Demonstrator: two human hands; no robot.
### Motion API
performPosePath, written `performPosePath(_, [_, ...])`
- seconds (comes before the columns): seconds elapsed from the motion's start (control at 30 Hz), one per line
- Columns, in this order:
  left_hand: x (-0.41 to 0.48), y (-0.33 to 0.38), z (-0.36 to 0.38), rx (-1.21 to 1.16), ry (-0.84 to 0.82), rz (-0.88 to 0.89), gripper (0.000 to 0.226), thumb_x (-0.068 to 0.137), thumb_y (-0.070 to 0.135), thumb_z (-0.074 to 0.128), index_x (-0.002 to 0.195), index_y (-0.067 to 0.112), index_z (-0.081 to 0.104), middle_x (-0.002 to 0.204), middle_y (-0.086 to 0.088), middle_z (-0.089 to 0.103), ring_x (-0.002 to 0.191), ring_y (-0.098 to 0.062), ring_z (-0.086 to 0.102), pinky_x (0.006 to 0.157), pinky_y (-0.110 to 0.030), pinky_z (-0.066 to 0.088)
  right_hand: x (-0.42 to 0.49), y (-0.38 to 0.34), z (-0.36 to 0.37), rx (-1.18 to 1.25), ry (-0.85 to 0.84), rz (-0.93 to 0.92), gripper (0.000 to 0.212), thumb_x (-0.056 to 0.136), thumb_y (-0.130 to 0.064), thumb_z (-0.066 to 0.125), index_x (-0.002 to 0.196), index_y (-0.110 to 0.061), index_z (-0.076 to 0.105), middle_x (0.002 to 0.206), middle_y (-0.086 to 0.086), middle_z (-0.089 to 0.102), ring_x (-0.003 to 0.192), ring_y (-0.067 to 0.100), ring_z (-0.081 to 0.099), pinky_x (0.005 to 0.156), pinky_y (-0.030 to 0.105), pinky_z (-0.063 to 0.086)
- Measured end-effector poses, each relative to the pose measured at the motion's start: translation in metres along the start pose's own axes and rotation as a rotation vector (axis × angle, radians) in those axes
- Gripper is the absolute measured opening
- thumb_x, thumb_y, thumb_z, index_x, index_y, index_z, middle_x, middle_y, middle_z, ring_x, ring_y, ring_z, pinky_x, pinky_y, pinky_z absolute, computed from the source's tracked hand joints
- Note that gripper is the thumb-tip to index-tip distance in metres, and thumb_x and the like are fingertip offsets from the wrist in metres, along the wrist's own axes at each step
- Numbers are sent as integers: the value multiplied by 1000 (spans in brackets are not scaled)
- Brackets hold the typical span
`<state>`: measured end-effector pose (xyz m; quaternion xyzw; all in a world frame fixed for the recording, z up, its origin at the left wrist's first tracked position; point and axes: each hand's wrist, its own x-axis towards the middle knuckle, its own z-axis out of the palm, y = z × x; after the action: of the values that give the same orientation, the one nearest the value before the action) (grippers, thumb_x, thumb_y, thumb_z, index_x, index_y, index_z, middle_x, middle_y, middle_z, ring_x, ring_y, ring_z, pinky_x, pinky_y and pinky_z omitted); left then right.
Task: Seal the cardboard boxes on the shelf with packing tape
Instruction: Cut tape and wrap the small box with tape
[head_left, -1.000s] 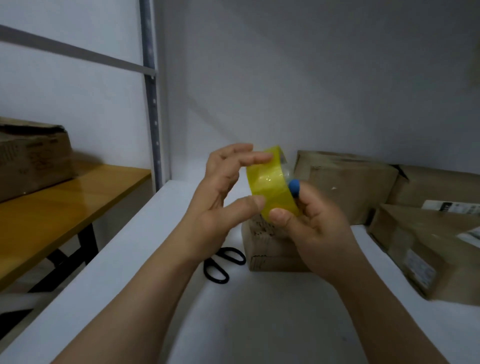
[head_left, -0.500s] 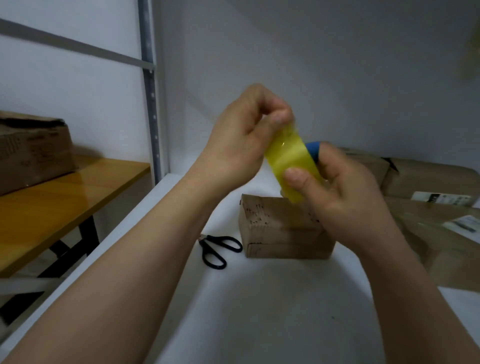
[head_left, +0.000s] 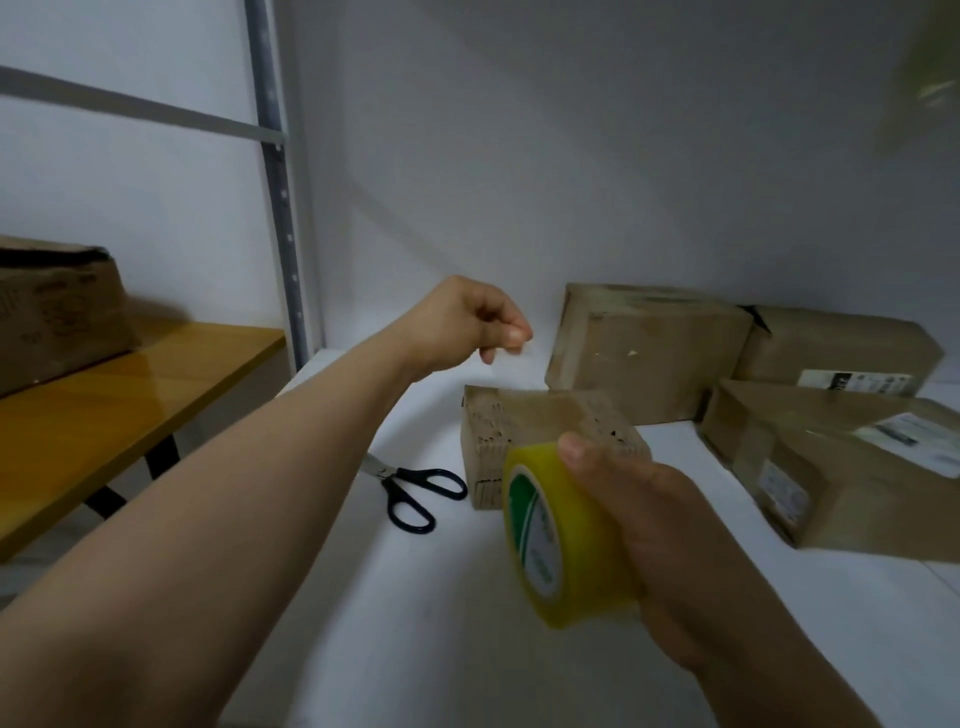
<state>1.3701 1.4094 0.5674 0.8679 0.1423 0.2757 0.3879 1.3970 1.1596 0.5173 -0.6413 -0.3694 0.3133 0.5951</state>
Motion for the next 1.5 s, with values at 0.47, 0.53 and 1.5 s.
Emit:
performPosePath(0.47, [33, -55, 5, 88, -8, -26, 8, 90, 1, 70, 91, 8, 74, 83, -2, 73, 57, -3, 60, 65, -16, 53, 20, 16, 8, 76, -30, 141, 55, 62, -63, 69, 92, -17, 74, 104, 20, 72, 100, 38, 70, 94, 59, 53])
performPosePath(0.53, [36, -61, 6, 93, -8, -22, 7, 90, 2, 71, 92, 7, 75, 86, -4, 74, 60, -5, 62, 68, -18, 55, 24, 18, 6, 83, -37, 142, 46, 65, -60, 68, 88, -21, 77, 100, 15, 75, 95, 33, 72, 93, 57, 55])
performPosePath(1.5, [25, -80, 15, -72, -145, -294, 56, 88, 50, 70, 134, 19, 64, 123, 6, 69, 117, -12, 62, 100, -28, 48, 41, 27, 5, 118, -41, 146, 18, 64, -62, 63, 69, -51, 76, 89, -7, 78, 87, 18, 76, 92, 51, 58])
